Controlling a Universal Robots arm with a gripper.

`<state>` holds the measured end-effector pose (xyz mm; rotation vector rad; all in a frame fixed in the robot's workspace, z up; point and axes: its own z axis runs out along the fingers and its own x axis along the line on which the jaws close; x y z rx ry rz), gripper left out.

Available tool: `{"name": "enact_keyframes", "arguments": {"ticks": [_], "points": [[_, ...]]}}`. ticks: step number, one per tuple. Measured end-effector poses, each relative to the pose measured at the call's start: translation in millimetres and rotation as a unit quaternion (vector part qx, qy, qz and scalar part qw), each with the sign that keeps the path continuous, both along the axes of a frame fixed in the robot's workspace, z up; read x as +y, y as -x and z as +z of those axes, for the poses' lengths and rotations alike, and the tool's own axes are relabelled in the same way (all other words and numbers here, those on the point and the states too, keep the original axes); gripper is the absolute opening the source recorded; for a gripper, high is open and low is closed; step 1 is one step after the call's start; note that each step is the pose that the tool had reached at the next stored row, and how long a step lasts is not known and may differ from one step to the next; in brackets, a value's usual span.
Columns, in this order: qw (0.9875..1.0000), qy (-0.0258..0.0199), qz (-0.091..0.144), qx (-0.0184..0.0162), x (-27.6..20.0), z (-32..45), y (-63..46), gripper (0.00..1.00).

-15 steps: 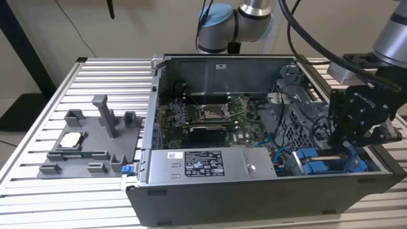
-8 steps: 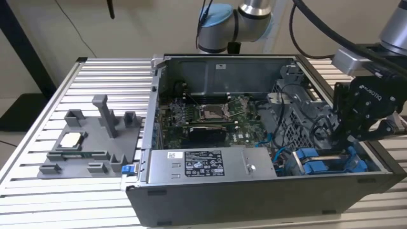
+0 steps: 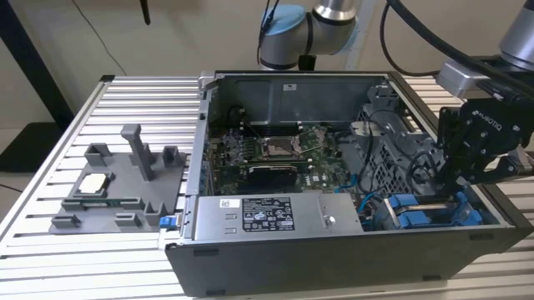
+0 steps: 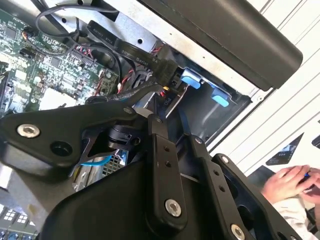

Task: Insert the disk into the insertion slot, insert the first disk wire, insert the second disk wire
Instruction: 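Insert the first disk wire, then insert the second disk wire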

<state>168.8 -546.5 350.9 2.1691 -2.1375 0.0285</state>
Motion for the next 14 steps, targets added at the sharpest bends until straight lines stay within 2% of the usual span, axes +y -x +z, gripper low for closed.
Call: {"name": "enact_keyframes", "arguments": {"ticks": [5,11,14], "points": [[1.0000,0.0001,0.000,0.0000,0.0,0.1,0.0,0.27],[1.0000,-0.0005,0.000,0.0000,0.1,9.8,0.0,0.27],[1.0000,-0.0047,0.000,0.0000,0.0,11.5,0.1,0.27]]}}
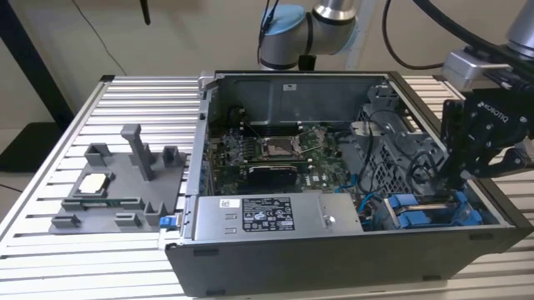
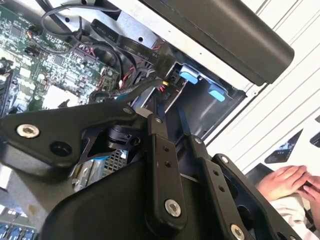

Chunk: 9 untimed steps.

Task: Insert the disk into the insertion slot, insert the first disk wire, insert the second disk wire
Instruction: 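Insert the second disk wire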

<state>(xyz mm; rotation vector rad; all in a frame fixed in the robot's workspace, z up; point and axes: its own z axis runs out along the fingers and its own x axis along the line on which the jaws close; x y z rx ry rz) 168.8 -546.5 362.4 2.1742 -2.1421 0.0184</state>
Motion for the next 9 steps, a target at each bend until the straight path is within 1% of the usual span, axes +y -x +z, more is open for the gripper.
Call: {"name": "enact_keyframes", "arguments": {"ticks": [2,9], "points": [[1.0000,-0.0018,0.000,0.0000,0.1,2.4,0.0,0.27],[1.0000,-0.0021,0.000,0.0000,0.0,3.8,0.0,0.27]]}}
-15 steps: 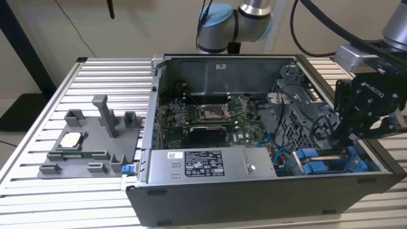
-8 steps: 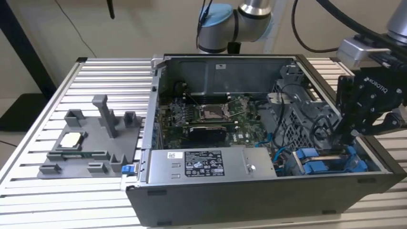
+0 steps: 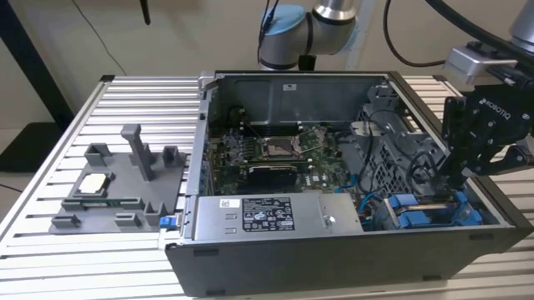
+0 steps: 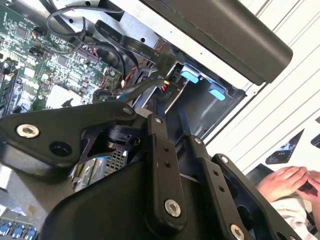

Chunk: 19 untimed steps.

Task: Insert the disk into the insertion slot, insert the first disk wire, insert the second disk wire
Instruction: 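Insert the second disk wire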

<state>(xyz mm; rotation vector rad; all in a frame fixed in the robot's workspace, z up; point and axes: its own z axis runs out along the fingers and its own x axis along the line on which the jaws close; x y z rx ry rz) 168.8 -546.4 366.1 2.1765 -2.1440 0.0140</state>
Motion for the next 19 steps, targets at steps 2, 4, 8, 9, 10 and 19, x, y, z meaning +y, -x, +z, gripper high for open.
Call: {"name": "enact_keyframes", "arguments": {"ticks": [2,4,8,9,10,19], "points": [[1.0000,0.0001,0.000,0.0000,0.0,0.0,0.0,0.27],[1.0000,0.0002,0.000,0.0000,0.0,0.6,0.0,0.27],[1.0000,0.0002,0.000,0.0000,0.0,5.9,0.0,0.27],[1.0000,0.0002,0.000,0.0000,0.0,7.5,0.0,0.27],[1.0000,0.0001,0.000,0.0000,0.0,8.8,0.0,0.27],[1.0000,0.0002,0.000,0.0005,2.6,12.4,-3.0,0.27]]}}
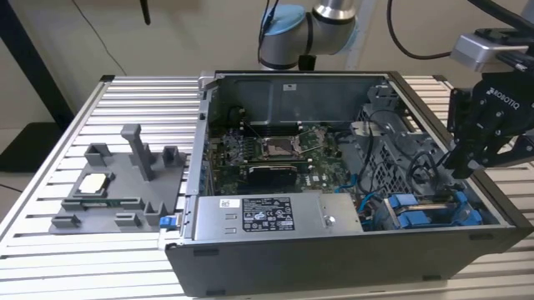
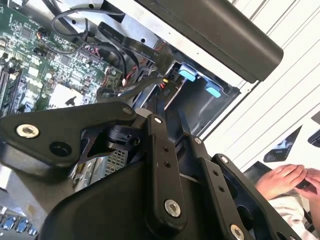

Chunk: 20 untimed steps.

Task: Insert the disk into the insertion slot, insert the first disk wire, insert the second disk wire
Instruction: 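Insert the second disk wire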

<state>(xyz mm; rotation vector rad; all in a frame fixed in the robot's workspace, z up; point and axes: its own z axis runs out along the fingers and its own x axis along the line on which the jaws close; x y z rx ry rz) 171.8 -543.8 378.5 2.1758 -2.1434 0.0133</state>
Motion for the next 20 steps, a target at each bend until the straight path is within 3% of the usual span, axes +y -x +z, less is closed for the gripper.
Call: {"name": "enact_keyframes", "arguments": {"ticks": [4,5,8,9,13,20], "points": [[1.0000,-0.0017,0.000,0.0008,1.2,5.5,-0.5,0.27],[1.0000,-0.0056,0.000,0.0008,1.2,5.7,-0.8,0.27],[0.9996,-0.0298,0.000,0.0008,1.2,5.8,-2.3,0.27],[0.9994,-0.0340,0.000,0.0009,1.3,5.8,-3.5,0.27],[0.9994,-0.0357,0.000,0.0049,1.5,6.3,-14.2,0.27],[0.9993,-0.0358,0.000,0.0105,5.8,7.5,-23.0,0.27]]}}
